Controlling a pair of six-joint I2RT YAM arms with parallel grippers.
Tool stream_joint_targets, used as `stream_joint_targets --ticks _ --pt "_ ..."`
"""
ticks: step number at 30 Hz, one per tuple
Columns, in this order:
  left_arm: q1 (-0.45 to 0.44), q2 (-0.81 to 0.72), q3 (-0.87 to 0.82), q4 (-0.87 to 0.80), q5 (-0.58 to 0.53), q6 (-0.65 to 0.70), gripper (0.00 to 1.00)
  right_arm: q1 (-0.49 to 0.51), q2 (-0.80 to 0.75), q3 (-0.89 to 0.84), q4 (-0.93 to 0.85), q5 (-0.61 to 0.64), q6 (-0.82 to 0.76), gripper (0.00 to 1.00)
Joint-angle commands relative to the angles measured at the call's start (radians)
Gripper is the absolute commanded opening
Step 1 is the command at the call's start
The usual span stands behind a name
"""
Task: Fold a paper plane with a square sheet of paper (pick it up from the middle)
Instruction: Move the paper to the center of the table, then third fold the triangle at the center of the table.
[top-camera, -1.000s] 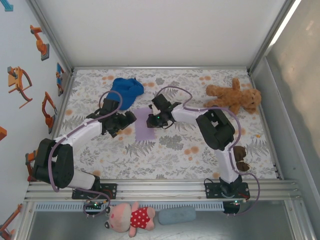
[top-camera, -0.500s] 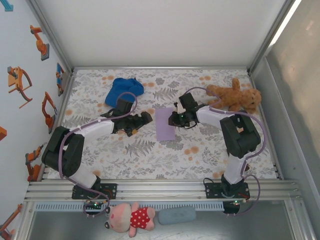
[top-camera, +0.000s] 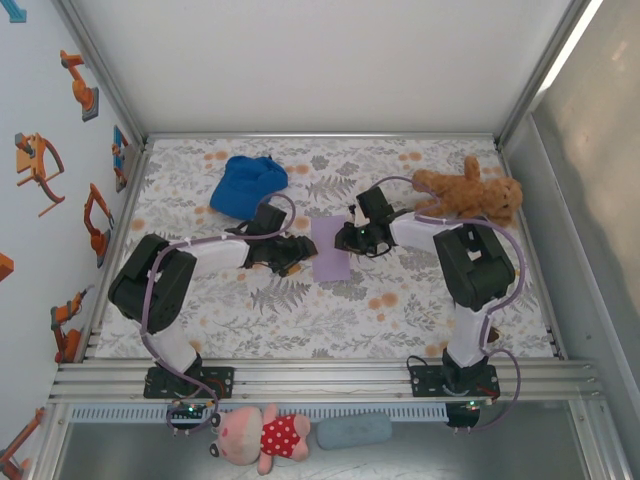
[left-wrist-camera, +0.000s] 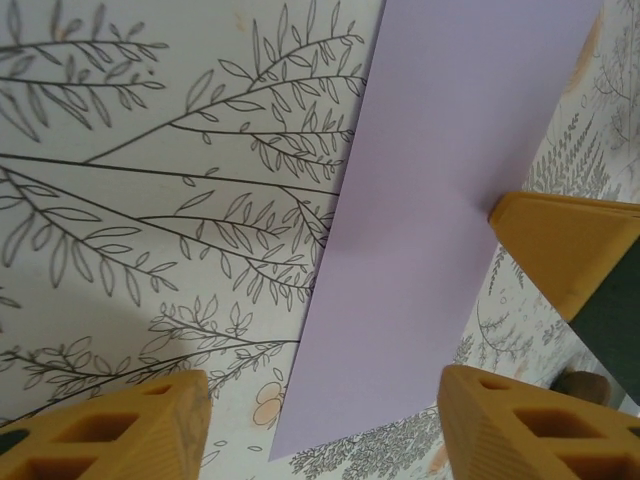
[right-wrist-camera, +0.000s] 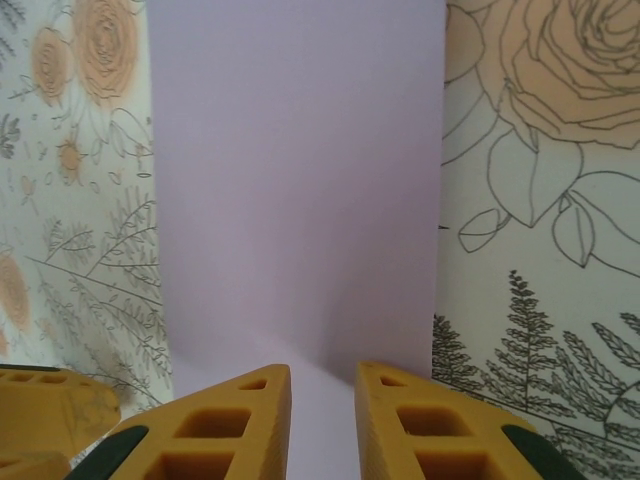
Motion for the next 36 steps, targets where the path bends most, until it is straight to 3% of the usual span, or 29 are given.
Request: stream_joint_targets --ticks 1,17,36 --pt "-0.008 0.015 0.032 -0.001 0.02 -0.009 0.56 -0.012 0.027 0.01 -0.01 0.017 0.009 0.23" --pt "-0.027 0.087 0.056 0.013 0.075 -0.006 0.36 -0.021 0.055 -0.001 -0.051 0.021 -0.009 0.22" --pt "-0.013 0.159 0.127 0.054 0.126 0.014 0.37 -0.022 0.052 -0.001 -0.042 0.021 -0.013 0.21"
